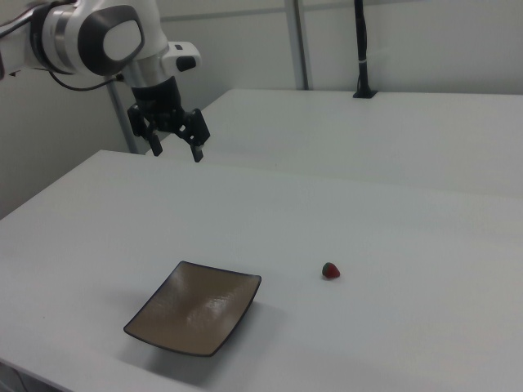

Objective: Strawberries on a ceramic plate

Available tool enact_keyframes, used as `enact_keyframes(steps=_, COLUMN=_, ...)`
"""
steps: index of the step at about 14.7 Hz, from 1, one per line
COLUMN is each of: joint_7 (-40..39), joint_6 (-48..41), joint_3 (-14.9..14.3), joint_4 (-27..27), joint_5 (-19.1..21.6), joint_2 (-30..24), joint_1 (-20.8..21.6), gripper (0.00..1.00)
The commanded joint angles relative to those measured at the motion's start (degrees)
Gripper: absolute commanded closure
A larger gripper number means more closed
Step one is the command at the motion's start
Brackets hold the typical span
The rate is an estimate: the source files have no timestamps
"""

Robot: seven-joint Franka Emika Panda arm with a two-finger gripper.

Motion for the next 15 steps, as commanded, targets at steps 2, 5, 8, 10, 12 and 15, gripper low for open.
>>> enact_keyframes(steps=2, joint_7=-4.9, joint_6=0.1, joint_3=-0.9, joint_4=0.9, joint_5=1.0, joint_2=1.5, joint_1=-0.4, gripper=0.0)
enact_keyframes(steps=5, joint_7=-5.7, joint_6=0.1, joint_3=-2.2, joint_4=2.5, joint_5=1.0, joint_2=3.0, joint_1=-0.6, gripper=0.0)
enact_keyframes(steps=8, joint_7=-6.8, joint_6=-0.3, joint_3=-2.2, joint_4=5.1, joint_5=1.1, joint_2=4.7, joint_1=-2.2, gripper=0.0)
enact_keyframes(steps=10, joint_7=-7.0, joint_6=0.2, joint_3=-2.3, joint_4=5.1, joint_5=0.9, joint_2=5.3, joint_1=-2.1, gripper=0.0)
enact_keyframes(steps=12, joint_7=-7.4, joint_6=0.2, joint_3=-3.6, joint_4=5.1, joint_5=0.8, joint_2=5.7, joint_1=-2.1, gripper=0.0)
enact_keyframes(steps=15, joint_7=-7.2, joint_6=3.5, joint_3=-4.7, joint_4=5.0, joint_5=0.9, joint_2=6.5, joint_1=-2.5, gripper=0.0)
